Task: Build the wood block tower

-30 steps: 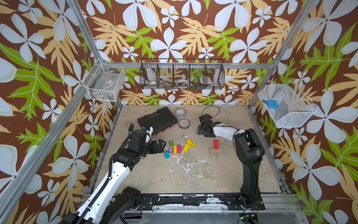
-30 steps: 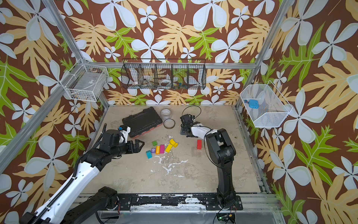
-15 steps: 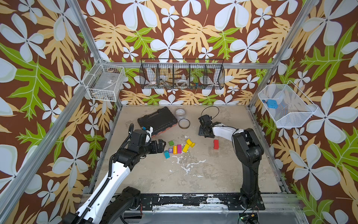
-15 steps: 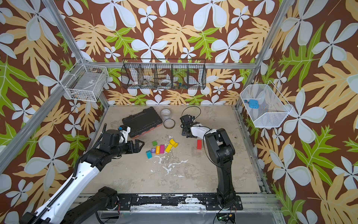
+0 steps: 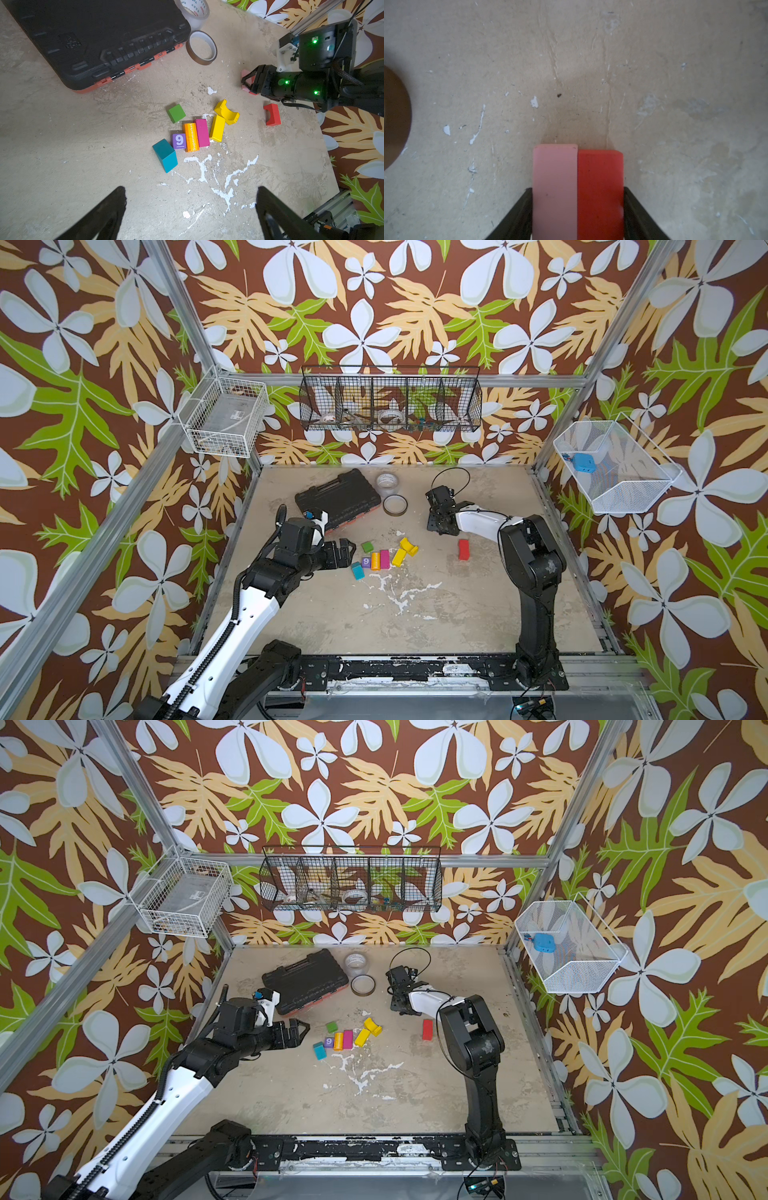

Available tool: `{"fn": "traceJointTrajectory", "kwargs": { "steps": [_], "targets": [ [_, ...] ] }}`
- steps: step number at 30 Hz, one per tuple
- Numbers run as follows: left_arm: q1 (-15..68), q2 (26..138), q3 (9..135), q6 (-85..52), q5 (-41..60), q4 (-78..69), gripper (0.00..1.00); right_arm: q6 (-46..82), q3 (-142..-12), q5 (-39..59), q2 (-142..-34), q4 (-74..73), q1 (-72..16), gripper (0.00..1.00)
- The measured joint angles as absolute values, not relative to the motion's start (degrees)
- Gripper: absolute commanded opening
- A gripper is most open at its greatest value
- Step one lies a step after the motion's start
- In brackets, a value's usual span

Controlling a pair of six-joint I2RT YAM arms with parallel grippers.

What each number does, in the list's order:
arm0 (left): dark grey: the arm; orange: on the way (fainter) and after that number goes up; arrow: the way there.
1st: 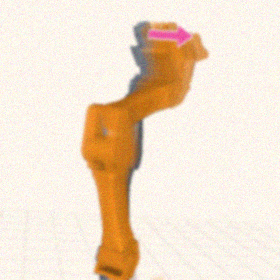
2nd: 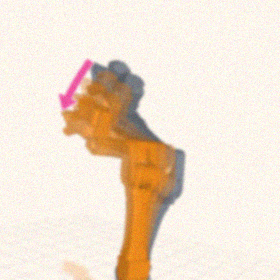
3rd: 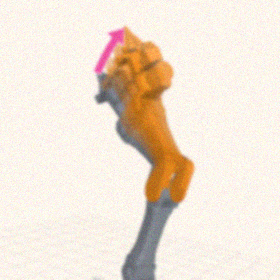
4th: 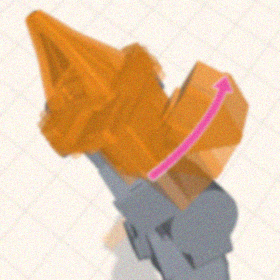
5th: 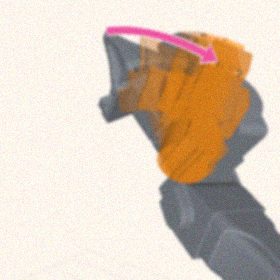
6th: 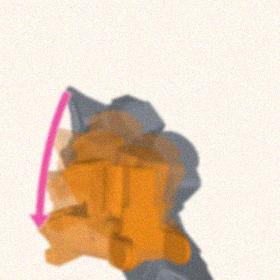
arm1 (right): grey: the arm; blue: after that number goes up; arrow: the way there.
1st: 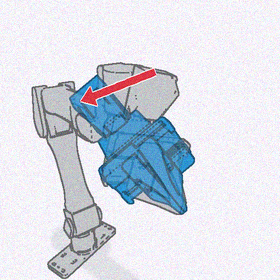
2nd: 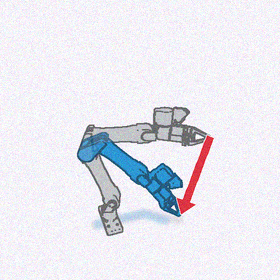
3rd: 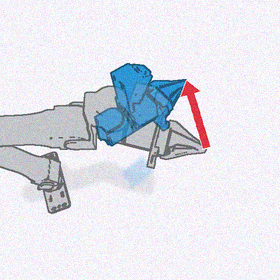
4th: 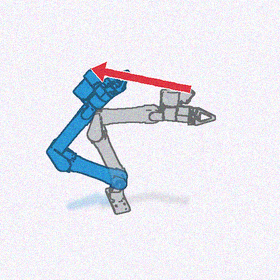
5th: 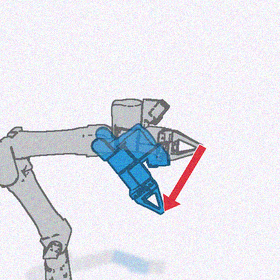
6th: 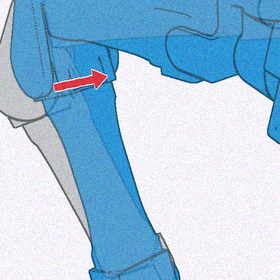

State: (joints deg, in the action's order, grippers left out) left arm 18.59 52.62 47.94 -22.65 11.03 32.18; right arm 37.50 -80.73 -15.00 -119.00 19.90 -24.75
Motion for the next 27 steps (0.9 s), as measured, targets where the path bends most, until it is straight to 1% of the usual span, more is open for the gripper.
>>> {"fn": "traceJointTrajectory", "kwargs": {
  "steps": [14,17,21,27],
  "targets": [
    [18.6,52.6,47.9,-22.7,11.0,32.2,0.98,36.7,-78.0,-14.3,-116.9,19.0,-25.4,0.59],
    [18.6,52.6,47.9,-22.7,11.0,32.2,0.98,35.8,-75.9,-13.9,-115.2,18.5,-26.9,0.58],
    [18.6,52.6,47.9,-22.7,11.0,32.2,0.98,34.6,-69.2,-14.0,-111.6,16.3,-30.2,0.58],
    [18.6,52.6,47.9,-22.7,11.0,32.2,0.98,33.8,-67.7,-12.8,-110.7,14.5,-30.4,0.59]
  ]
}}
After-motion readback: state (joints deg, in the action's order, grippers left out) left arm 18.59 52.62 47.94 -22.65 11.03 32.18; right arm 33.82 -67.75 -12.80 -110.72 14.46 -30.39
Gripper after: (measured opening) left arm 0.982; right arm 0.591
